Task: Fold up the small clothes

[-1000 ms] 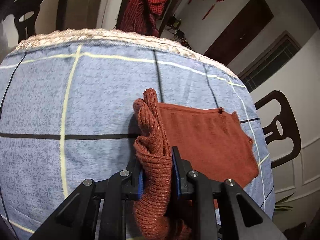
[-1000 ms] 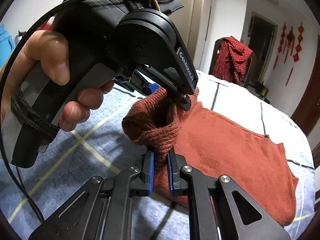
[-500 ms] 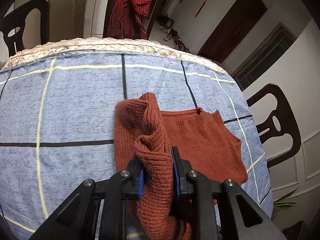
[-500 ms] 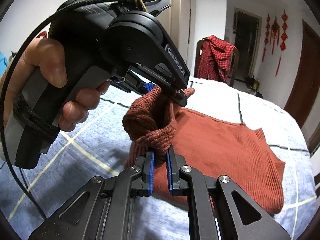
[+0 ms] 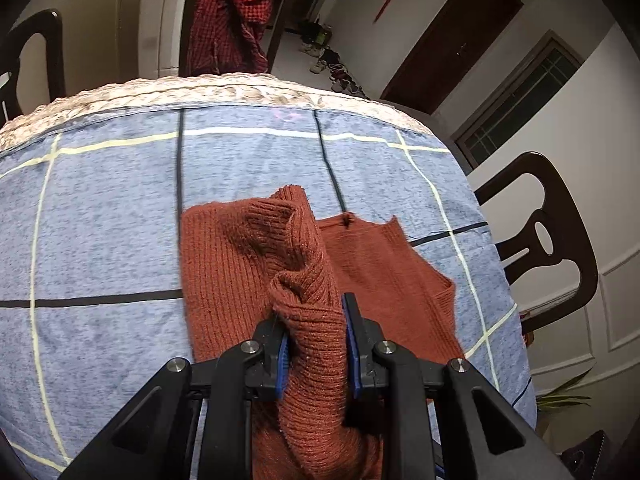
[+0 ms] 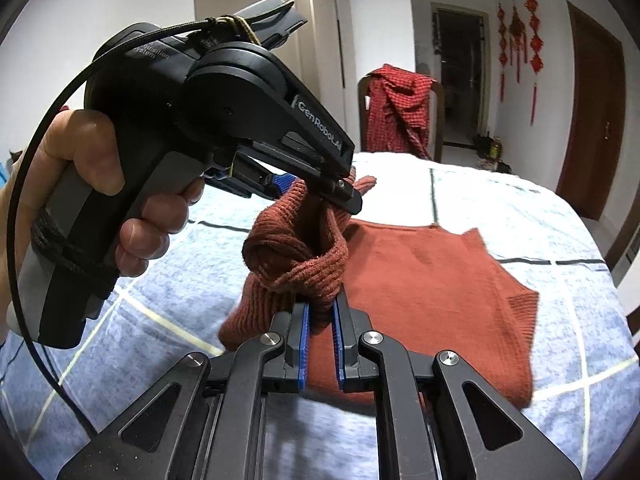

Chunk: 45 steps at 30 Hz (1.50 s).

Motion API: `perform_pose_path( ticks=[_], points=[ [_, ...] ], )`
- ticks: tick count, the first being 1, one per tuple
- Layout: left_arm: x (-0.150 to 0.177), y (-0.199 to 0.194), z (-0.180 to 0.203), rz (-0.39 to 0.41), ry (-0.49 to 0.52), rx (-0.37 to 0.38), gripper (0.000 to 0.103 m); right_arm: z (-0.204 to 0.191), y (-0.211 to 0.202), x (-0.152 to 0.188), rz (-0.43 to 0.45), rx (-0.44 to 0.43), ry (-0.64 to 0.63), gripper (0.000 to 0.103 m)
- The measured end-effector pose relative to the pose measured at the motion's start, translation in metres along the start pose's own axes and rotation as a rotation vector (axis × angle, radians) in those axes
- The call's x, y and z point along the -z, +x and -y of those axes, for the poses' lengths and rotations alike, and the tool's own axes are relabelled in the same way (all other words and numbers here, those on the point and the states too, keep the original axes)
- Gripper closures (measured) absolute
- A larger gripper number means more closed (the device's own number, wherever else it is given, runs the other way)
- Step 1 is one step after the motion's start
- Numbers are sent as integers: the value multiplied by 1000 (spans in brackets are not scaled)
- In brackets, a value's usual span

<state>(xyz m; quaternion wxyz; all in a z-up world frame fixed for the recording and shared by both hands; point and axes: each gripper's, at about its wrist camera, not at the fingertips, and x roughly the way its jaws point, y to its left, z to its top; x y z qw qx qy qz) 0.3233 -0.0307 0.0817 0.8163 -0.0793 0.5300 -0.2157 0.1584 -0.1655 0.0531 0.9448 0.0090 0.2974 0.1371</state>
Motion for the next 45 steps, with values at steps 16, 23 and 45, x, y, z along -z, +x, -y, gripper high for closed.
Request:
perform_pose_path(
  ticks=[16, 23, 45],
  points=[
    [-5, 27, 51, -26, 67, 38, 83, 57, -18, 9, -11, 33, 108, 93],
    [0, 45, 50, -74, 45, 38, 82, 75, -7, 21, -100, -56, 178, 93],
    [2, 34, 24, -68, 30, -11, 72, 142, 47, 6, -235, -534, 483, 52]
  ],
)
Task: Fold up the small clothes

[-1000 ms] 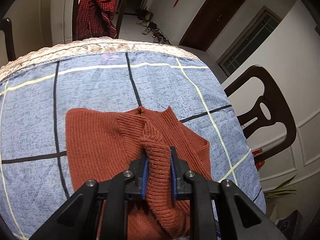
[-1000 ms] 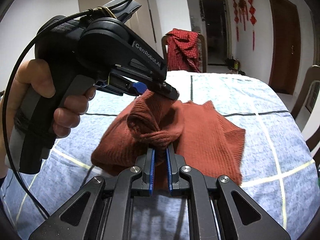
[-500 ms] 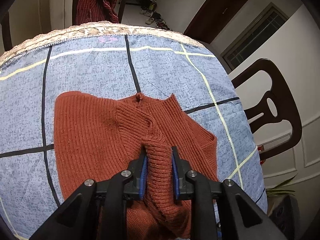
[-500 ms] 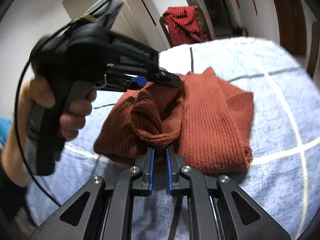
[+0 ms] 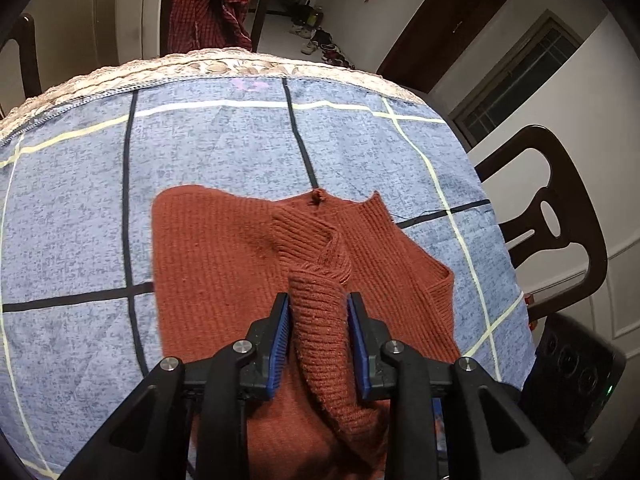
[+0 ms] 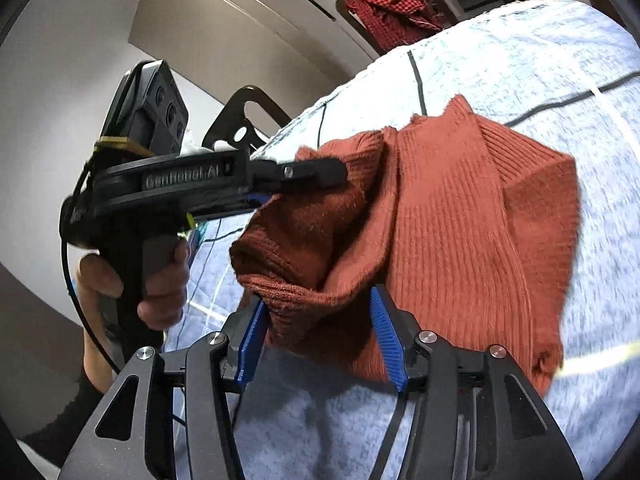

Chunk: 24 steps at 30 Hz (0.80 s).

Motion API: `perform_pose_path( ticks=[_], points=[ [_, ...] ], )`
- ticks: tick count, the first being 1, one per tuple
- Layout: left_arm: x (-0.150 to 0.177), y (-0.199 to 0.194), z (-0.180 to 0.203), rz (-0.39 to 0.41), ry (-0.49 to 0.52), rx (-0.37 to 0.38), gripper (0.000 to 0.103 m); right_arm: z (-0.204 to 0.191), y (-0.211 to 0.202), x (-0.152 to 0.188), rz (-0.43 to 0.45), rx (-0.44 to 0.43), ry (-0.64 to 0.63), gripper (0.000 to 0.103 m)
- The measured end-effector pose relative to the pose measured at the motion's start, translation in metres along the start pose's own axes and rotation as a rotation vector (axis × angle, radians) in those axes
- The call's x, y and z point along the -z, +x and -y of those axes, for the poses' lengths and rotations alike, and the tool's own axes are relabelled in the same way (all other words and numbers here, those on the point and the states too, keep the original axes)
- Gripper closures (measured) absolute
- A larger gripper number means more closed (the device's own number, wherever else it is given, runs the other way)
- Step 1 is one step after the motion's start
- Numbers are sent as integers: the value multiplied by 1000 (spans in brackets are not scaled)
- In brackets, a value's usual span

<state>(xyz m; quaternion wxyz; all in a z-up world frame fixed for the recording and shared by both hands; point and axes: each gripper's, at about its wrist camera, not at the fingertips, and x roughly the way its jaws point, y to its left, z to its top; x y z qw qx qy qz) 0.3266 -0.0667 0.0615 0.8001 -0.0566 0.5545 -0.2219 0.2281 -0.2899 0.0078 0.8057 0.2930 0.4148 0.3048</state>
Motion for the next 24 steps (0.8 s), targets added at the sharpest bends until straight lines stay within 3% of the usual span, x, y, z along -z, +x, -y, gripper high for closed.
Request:
perform_pose_path(
  ticks=[8, 12, 16, 20, 24],
  points=[
    [4, -1, -12, -14, -2, 2, 69, 18, 2, -11, -26, -114, 77, 51],
    [4, -3, -13, -17, -2, -1, 69, 26, 6, -20, -37, -126, 113, 51],
    [4, -6, -16, -11, -13, 7, 69, 34, -7, -20, 7, -199, 183, 51],
    [6, -4, -14, -15, -7, 17, 69, 40, -18, -19, 20, -208, 200, 51],
    [7, 0, -10, -41, -29, 83, 69, 46, -19, -24, 33, -196, 221, 51]
  ],
)
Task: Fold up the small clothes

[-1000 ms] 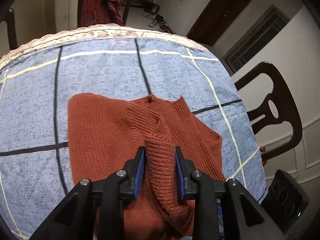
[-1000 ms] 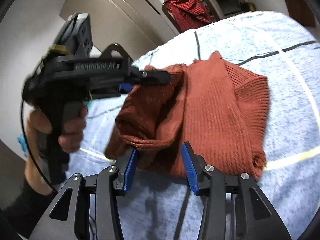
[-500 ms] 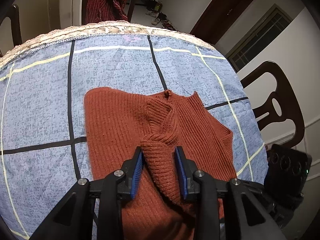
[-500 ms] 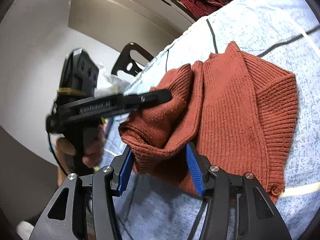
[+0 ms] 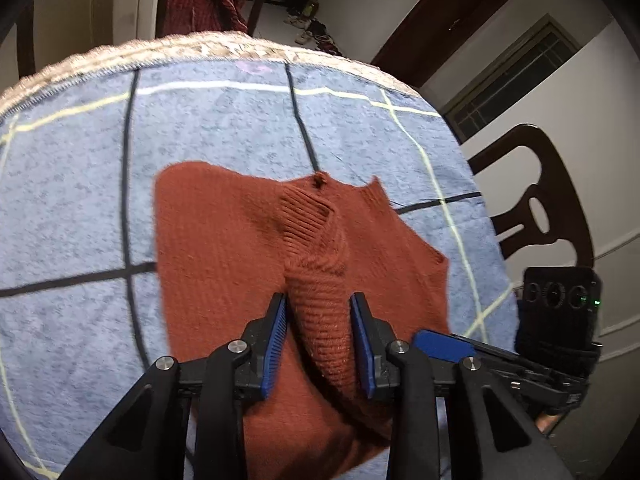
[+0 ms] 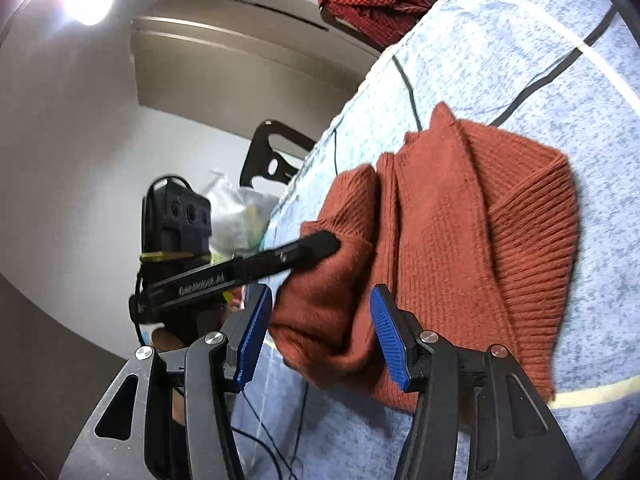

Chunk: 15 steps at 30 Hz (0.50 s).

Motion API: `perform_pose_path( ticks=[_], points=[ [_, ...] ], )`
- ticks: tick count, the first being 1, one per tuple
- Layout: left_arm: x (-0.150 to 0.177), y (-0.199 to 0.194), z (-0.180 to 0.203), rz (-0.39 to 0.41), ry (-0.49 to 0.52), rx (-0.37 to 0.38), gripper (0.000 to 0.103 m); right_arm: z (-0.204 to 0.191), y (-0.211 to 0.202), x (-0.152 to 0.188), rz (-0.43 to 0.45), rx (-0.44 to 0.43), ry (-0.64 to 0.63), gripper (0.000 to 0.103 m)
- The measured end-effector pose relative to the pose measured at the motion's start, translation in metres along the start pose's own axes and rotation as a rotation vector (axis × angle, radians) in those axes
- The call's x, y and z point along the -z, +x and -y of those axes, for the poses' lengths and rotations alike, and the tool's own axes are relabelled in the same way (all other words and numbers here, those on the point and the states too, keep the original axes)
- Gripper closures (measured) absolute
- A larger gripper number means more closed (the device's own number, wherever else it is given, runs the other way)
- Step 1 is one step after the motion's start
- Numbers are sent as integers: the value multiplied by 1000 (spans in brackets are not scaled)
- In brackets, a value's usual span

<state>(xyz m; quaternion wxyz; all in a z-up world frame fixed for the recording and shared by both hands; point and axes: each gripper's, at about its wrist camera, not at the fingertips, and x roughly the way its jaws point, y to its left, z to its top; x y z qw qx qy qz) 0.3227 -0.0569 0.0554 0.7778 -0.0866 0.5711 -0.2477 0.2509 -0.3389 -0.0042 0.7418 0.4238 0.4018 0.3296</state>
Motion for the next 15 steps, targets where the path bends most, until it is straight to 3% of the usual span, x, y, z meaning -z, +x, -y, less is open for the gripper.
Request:
perform_pose_path(
  ticks=[4, 9, 15],
  points=[
    [0, 2, 11, 5, 36, -21, 58, -6, 9, -4, -38, 56, -52, 51],
    [-1, -5, 5, 33, 10, -38, 58, -10, 24, -11, -61, 150, -86, 51],
    [1, -13, -14, 48, -53, -17, 58, -13, 37, -16, -100, 160, -103, 51]
  ],
)
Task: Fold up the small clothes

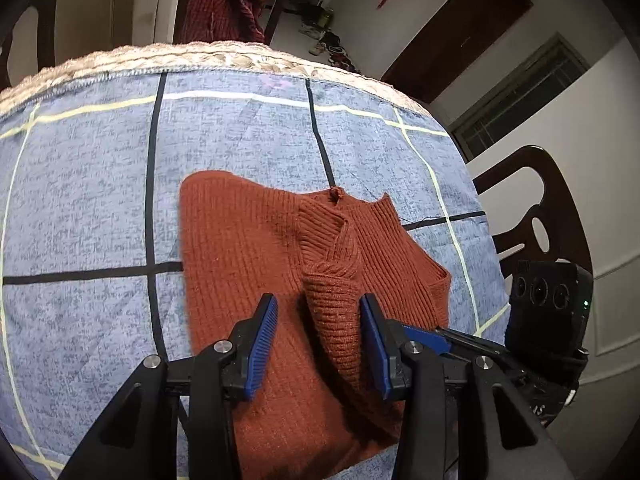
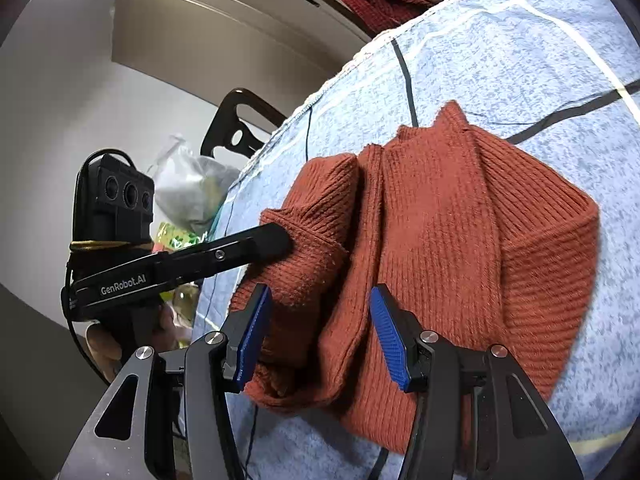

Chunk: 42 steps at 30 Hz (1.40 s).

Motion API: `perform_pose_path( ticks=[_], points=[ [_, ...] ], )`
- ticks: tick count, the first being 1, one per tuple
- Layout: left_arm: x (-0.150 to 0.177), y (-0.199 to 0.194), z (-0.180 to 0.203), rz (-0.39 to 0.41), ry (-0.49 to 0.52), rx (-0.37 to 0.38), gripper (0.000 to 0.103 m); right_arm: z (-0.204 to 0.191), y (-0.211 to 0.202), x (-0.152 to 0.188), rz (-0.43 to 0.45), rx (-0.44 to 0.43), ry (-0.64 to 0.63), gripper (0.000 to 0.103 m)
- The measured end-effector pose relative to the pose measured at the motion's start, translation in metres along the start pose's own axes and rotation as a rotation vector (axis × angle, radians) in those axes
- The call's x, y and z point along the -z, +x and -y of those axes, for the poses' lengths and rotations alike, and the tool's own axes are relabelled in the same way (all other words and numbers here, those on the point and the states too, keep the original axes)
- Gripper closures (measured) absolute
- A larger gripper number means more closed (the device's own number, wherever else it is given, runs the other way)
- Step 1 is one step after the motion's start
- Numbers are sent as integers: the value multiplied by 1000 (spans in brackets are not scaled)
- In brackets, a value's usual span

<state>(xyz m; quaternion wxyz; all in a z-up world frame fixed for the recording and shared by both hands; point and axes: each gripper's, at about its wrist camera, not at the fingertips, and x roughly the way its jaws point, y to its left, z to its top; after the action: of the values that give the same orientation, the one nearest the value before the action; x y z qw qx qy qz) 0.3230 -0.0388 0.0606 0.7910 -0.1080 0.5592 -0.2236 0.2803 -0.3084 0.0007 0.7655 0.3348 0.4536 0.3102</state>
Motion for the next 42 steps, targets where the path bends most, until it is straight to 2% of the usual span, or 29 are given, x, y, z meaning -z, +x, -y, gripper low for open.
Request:
perform_pose_path(
  ticks=[3, 6, 10, 16, 21, 28, 32, 35, 37, 40, 41, 42],
  points=[
    [0, -1, -5, -2, -34, 44, 57, 0, 4, -5, -15, -10, 10, 51],
    [-1, -6, -6, 29, -45, 95, 53, 6, 3, -5, 4, -69, 47, 51],
    [-2, -9, -4, 35, -36, 82, 53, 14, -1, -7, 19, -137, 90, 51],
    [3, -8, -9, 27, -52, 79, 53, 4, 10, -10, -20, -94, 71, 51],
    [10, -12, -17, 27, -53, 70, 53, 1, 2, -9, -2, -117, 81, 49],
    [15, -12, -17, 29, -48, 73, 53, -12, -5, -8, 18, 47, 28, 48],
    [18, -11, -13, 26, -26, 61, 53, -22, -16, -8, 78, 31, -4, 48],
    [19, -11, -10, 28, -14, 50, 53, -29, -15, -9, 82, 55, -24, 48],
    [20, -11, -8, 28, -9, 50, 53, -33, -9, -10, 85, 136, -43, 48],
    [22, -12, -7, 26, -5, 49, 53, -29, -1, -10, 44, 229, -43, 48],
    [23, -13, -6, 27, 2, 43, 53, -28, 3, -9, 17, 295, -58, 48],
    [23, -13, -6, 27, 5, 40, 53, -27, 4, -7, 15, 323, -66, 48]
  ],
)
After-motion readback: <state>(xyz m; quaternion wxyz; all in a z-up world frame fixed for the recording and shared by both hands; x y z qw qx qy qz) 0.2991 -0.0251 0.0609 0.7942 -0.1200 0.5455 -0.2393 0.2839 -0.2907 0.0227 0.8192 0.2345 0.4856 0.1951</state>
